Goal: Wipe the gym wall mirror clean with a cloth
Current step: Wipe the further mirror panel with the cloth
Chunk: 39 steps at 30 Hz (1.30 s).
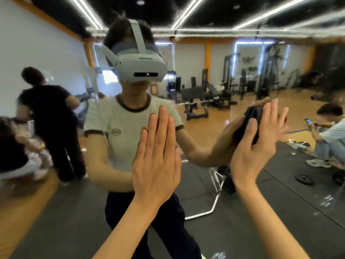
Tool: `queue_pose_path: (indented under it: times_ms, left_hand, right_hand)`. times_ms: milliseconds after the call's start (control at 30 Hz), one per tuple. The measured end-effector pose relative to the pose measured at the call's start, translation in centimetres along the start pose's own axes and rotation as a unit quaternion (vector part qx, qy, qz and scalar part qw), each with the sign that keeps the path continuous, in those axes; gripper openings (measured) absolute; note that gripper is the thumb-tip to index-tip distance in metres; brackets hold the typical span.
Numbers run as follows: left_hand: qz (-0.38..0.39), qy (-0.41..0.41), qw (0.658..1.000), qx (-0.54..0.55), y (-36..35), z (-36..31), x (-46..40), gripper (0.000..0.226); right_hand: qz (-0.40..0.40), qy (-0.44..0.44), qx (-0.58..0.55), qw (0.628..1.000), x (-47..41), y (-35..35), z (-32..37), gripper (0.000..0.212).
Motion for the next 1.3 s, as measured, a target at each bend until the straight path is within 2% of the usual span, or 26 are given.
queue_pose_path:
  times_ms: [67, 133, 200, 233, 300, 467, 567, 633, 733, 800, 833, 867, 967, 1033, 1133, 1167, 1233, 1300]
  left_hand:
    - [-0.006, 0.000, 1.000, 0.000, 0.1, 0.0, -0.1, 0.061]
    - [-0.009, 0.004, 1.000, -0.002, 0.1, 0.1, -0.2, 0.060]
    - [-0.005, 0.017, 1.000, 0.003, 0.1, 0.3, -0.3, 0.060]
    - [-0.002, 0.023, 1.000, 0.007, 0.1, 0.4, -0.3, 0.061]
    - [-0.004, 0.029, 0.999, 0.013, 0.4, 0.3, -0.3, 0.061]
    - [-0.011, 0.054, 0.997, 0.057, 0.6, -0.4, -0.9, 0.061]
    - [-0.018, 0.055, 0.996, 0.065, 0.1, -2.8, -2.0, 0.061]
    - [-0.019, 0.050, 0.996, 0.068, -0.8, -4.7, -2.9, 0.061]
    - [-0.019, 0.070, 0.994, 0.078, -2.0, -5.8, -3.5, 0.062]
    - [-0.024, 0.076, 0.995, 0.063, -2.3, -5.9, -3.4, 0.062]
    - [-0.025, 0.074, 0.996, 0.051, -2.4, -5.9, -3.4, 0.062]
    - [-0.026, 0.070, 0.997, 0.038, -2.4, -5.9, -3.4, 0.062]
    - [-0.029, 0.064, 0.997, 0.019, -2.5, -6.0, -3.3, 0.060]
    - [-0.031, 0.065, 0.997, 0.015, -2.6, -6.0, -3.3, 0.059]
    - [-0.038, 0.066, 0.997, 0.009, -2.6, -6.0, -3.3, 0.059]
    - [-0.040, 0.067, 0.997, 0.007, -2.7, -6.0, -3.2, 0.058]
    - [-0.046, 0.067, 0.997, 0.004, -2.7, -6.0, -3.2, 0.057]
    - [-0.050, 0.065, 0.997, 0.002, -2.6, -6.0, -3.3, 0.057]
  right_hand:
    - [0.048, 0.099, 0.000, 0.994, 2.4, -2.7, 5.3, 0.043]
    - [0.091, 0.235, -0.007, 0.968, 4.1, -4.8, 10.2, 0.038]
    - [0.108, 0.354, 0.005, 0.929, 4.0, -5.4, 11.8, 0.036]
    - [0.109, 0.386, 0.017, 0.916, 3.1, -5.2, 11.3, 0.038]
    - [0.103, 0.373, 0.031, 0.921, -0.4, -4.1, 7.9, 0.040]
    - [0.051, 0.189, 0.014, 0.981, -9.2, 0.3, -2.6, 0.042]
    - [0.015, 0.110, 0.001, 0.994, -8.3, 0.3, -1.6, 0.042]
    - [0.050, 0.166, 0.001, 0.985, -5.2, -1.5, 2.7, 0.042]
    - [0.123, 0.337, -0.007, 0.933, -0.8, -3.4, 7.9, 0.039]
    - [0.131, 0.399, 0.007, 0.908, -1.9, -3.3, 6.8, 0.043]
    - [0.126, 0.396, 0.024, 0.909, -3.4, -2.9, 5.2, 0.052]
    - [0.120, 0.371, 0.033, 0.920, -5.3, -2.1, 3.2, 0.057]
    - [0.087, 0.244, 0.037, 0.965, -10.4, 1.2, -4.3, 0.043]
    - [0.056, 0.144, 0.051, 0.987, -13.1, 3.4, -8.4, 0.044]
    - [0.098, -0.007, 0.101, 0.990, -13.9, 2.2, -9.7, 0.064]
    - [0.103, -0.015, 0.101, 0.989, -12.5, 1.5, -7.8, 0.064]
    - [0.099, 0.106, 0.058, 0.988, -7.4, -0.1, -2.0, 0.053]
    - [0.144, 0.243, 0.053, 0.958, -0.7, -1.8, 1.9, 0.051]
Point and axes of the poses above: each hand's wrist, its own x-axis away from the middle knuckle, its own y-axis out of the back of the hand, z = x × y, the point moved 9 cm from there along -x, towards the middle knuckle, and after that the axes turned 4 degrees about x, right-handed, at the moved point
